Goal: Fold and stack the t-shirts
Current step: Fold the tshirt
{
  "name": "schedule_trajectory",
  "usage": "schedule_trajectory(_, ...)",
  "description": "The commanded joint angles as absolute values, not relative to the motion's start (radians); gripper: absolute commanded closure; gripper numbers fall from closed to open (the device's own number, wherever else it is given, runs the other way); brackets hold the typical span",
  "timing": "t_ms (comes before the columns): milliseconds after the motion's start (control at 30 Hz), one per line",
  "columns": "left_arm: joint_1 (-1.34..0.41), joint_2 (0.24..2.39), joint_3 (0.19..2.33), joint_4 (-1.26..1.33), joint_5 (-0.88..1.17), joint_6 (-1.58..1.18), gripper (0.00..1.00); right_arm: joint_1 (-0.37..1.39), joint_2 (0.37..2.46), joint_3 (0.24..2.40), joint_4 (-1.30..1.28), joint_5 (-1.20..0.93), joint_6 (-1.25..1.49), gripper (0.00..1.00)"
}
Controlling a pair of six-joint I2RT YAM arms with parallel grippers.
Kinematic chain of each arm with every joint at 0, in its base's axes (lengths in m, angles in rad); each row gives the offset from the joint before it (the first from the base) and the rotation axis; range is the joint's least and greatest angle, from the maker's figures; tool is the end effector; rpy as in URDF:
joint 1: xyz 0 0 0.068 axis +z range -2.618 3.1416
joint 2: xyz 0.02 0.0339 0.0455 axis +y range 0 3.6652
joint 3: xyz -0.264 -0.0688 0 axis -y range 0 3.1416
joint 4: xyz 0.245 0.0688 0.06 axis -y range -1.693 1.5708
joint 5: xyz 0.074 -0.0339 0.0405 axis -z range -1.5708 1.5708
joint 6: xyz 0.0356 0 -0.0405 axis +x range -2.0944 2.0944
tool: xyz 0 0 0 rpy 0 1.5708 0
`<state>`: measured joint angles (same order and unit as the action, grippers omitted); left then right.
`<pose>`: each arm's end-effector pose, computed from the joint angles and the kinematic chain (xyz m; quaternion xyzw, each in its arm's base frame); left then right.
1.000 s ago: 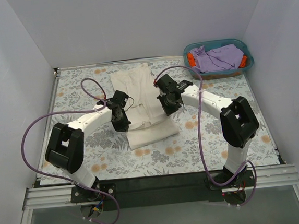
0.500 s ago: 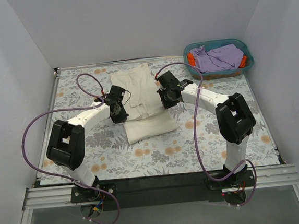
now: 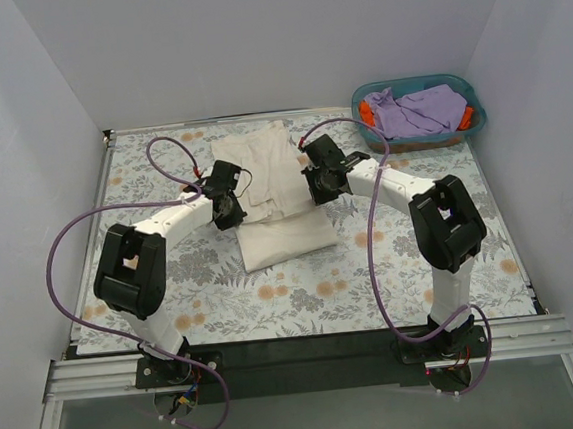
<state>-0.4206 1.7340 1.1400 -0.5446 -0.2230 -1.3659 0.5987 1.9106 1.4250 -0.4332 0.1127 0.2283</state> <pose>0.3182 -0.1337 0.1879 -0.4631 0.8534 -0.0979 0.2183 0.3484 0.2328 0.2142 -0.1564 0.9330 0.0796 0.3142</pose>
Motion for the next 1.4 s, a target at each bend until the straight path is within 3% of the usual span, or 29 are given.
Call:
schedule_trajectory(0, -0.408, 1.74, 1.147, -0.515, -0.296, -1.368, 1.0, 0.586, 1.934, 1.439, -0.388, 0.127, 0.216, 0.99)
schedule_trajectory(267, -0.408, 1.767, 1.126, -0.488, -0.304, -1.376, 0.99, 0.583, 1.976, 1.436, -0.382, 0.13, 0.212, 0.97)
schedule_trajectory(333, -0.408, 1.76, 1.121, -0.492, -0.307, -1.387, 0.91, 0.583, 1.976, 1.439, -0.382, 0.13, 0.209, 0.92)
schedule_trajectory(433, -0.408, 1.729, 1.124, -0.503, -0.313, -1.394, 0.76, 0.583, 1.956, 1.447, -0.383, 0.124, 0.198, 0.74)
schedule_trajectory(467, -0.408, 1.718, 1.127, -0.509, -0.314, -1.391, 0.65, 0.584, 1.947, 1.45, -0.383, 0.115, 0.193, 0.67)
schedule_trajectory(500, -0.408, 1.698, 1.134, -0.52, -0.314, -1.388, 0.6, 0.584, 1.93, 1.454, -0.383, 0.112, 0.19, 0.63)
schedule_trajectory(567, -0.408, 1.678, 1.146, -0.537, -0.308, -1.387, 0.54, 0.587, 1.908, 1.454, -0.383, 0.103, 0.189, 0.56)
schedule_trajectory(633, -0.413, 1.64, 1.144, -0.555, -0.289, -1.382, 0.51, 0.591, 1.878, 1.448, -0.382, 0.1, 0.19, 0.55)
schedule_trajectory(800, -0.472, 1.546, 1.106, -0.586, -0.256, -1.411, 0.51, 0.624, 1.819, 1.419, -0.364, 0.064, 0.219, 0.56)
schedule_trajectory(933, -0.567, 1.517, 1.052, -0.58, -0.215, -1.454, 0.59, 0.656, 1.796, 1.359, -0.318, 0.022, 0.248, 0.59)
schedule_trajectory(1167, -0.611, 1.574, 0.973, -0.525, -0.152, -1.493, 0.8, 0.667, 1.868, 1.362, -0.288, -0.054, 0.273, 0.71)
schedule_trajectory(1367, -0.618, 1.614, 0.92, -0.482, -0.158, -1.48, 0.82, 0.667, 1.931, 1.382, -0.287, -0.075, 0.284, 0.71)
